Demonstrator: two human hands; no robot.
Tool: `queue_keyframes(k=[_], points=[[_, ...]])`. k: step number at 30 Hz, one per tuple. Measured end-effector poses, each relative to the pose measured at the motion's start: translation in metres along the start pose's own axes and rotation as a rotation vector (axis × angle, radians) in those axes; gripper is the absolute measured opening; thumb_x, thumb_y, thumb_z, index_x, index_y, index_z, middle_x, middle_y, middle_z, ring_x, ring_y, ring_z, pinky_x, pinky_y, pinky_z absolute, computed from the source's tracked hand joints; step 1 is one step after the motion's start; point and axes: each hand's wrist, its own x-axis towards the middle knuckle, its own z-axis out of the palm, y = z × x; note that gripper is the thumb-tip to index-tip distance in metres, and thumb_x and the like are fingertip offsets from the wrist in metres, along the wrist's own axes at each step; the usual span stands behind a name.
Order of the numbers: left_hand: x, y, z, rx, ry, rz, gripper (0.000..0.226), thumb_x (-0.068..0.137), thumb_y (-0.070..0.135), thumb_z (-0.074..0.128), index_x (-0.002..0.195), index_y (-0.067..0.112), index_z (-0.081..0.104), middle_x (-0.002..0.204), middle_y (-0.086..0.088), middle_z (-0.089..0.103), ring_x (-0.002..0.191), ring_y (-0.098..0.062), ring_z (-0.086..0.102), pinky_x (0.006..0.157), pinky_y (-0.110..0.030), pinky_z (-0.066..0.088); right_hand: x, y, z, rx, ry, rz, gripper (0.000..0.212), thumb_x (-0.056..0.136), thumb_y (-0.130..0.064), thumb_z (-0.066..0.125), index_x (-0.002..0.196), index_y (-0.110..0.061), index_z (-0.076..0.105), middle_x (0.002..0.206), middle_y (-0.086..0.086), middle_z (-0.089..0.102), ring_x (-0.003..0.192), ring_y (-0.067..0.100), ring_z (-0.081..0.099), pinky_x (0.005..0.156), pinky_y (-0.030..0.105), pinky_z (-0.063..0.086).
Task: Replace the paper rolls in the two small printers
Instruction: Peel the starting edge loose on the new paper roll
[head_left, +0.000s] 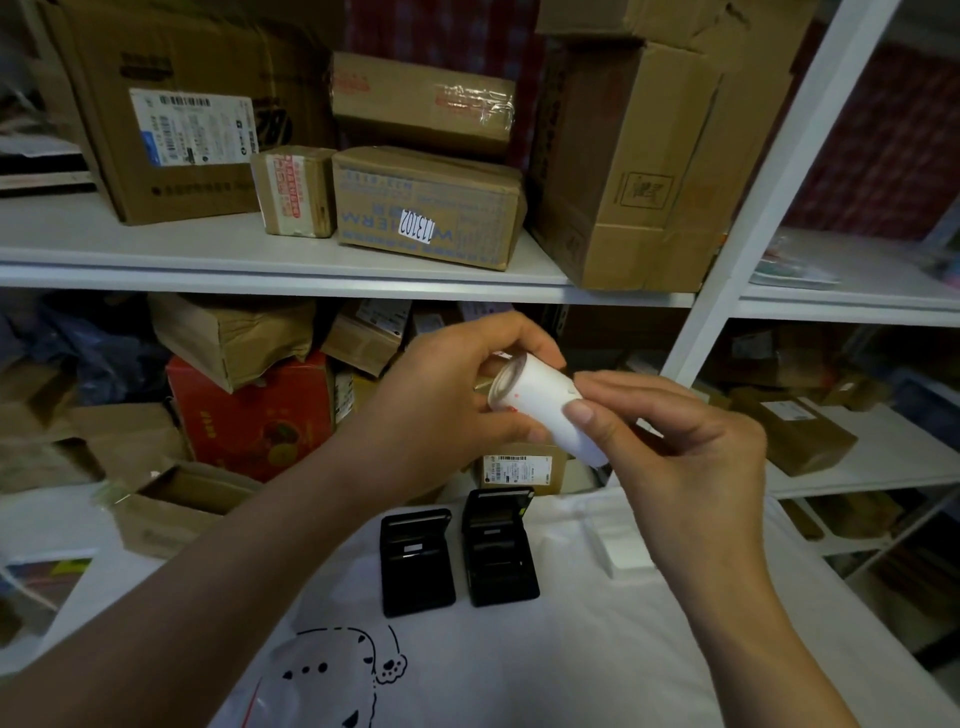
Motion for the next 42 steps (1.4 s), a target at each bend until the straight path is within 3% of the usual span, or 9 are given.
queue_keyframes(k=[11,15,18,20,26,29,35,42], points=[[0.001,0.004,-0.005,0.056,0.012,0.051,0.044,0.066,0.006,0.082,0.102,0.022,0.063,0.101,0.01,0.064,0.096,-0.01,0.063,0.073,-0.036,0.058,0.008,-0.001,0.0,-0.022,-0.032,-0.025,0.018,0.078,-0.01,0.074,0.077,-0.028,0.071,0.082,-0.012,0.071,0.085,0.005,0.066,0.068,0.013,0.052],[0.003,0.002,-0.004,0.052,0.017,0.018,0.044,0.065,0.007,0.082,0.1,0.026,0.063,0.101,0.011,0.065,0.097,-0.007,0.063,0.074,-0.037,0.058,0.012,0.005,0.001,-0.361,-0.066,-0.205,0.004,0.088,-0.018,0.063,0.086,-0.021,0.066,0.087,-0.009,0.06,0.081,0.005,0.055,0.063,0.02,0.048],[0.004,0.0,-0.002,0.008,0.009,-0.042,0.044,0.064,0.006,0.083,0.098,0.026,0.063,0.101,0.009,0.066,0.096,-0.006,0.064,0.076,-0.037,0.058,0.012,0.014,0.004,-0.514,-0.067,-0.284,0.016,0.09,-0.032,0.049,0.091,-0.019,0.059,0.089,-0.013,0.05,0.078,0.002,0.047,0.058,0.024,0.043],[0.004,-0.001,-0.001,-0.038,-0.001,-0.076,0.044,0.064,0.005,0.083,0.098,0.024,0.064,0.101,0.004,0.067,0.095,-0.009,0.066,0.075,-0.038,0.059,0.011,0.018,0.007,-0.531,-0.048,-0.302,0.024,0.089,-0.039,0.041,0.092,-0.02,0.056,0.09,-0.014,0.048,0.079,0.0,0.045,0.056,0.018,0.04],[0.004,0.0,-0.001,-0.131,-0.009,-0.106,0.043,0.065,0.001,0.081,0.099,0.021,0.063,0.103,0.0,0.068,0.094,-0.009,0.068,0.074,-0.037,0.06,0.003,0.026,0.013,-0.378,0.014,-0.278,0.02,0.091,-0.033,0.043,0.096,-0.018,0.055,0.091,-0.012,0.05,0.088,-0.007,0.05,0.066,0.008,0.043],[0.003,0.0,-0.002,-0.147,-0.008,-0.101,0.043,0.066,0.002,0.081,0.101,0.02,0.063,0.105,-0.001,0.068,0.097,-0.01,0.067,0.076,-0.037,0.06,0.0,0.028,0.012,-0.231,-0.004,-0.235,0.007,0.091,-0.028,0.049,0.095,-0.024,0.053,0.094,-0.017,0.055,0.093,-0.003,0.054,0.066,0.009,0.046],[0.004,0.002,-0.002,-0.189,-0.007,-0.099,0.042,0.065,0.003,0.081,0.099,0.021,0.063,0.105,-0.003,0.068,0.095,-0.011,0.068,0.076,-0.036,0.06,-0.002,0.026,0.01,-0.135,0.014,-0.214,0.013,0.089,-0.032,0.045,0.095,-0.023,0.052,0.099,-0.009,0.06,0.09,0.004,0.057,0.065,0.009,0.046],[0.005,0.005,-0.003,-0.271,-0.053,-0.125,0.04,0.061,0.017,0.078,0.098,0.023,0.065,0.102,0.0,0.069,0.091,-0.011,0.069,0.077,-0.027,0.059,-0.006,0.025,0.01,-0.074,0.071,-0.216,0.008,0.091,-0.028,0.044,0.092,-0.036,0.045,0.097,-0.017,0.058,0.091,-0.001,0.058,0.068,0.008,0.045]])
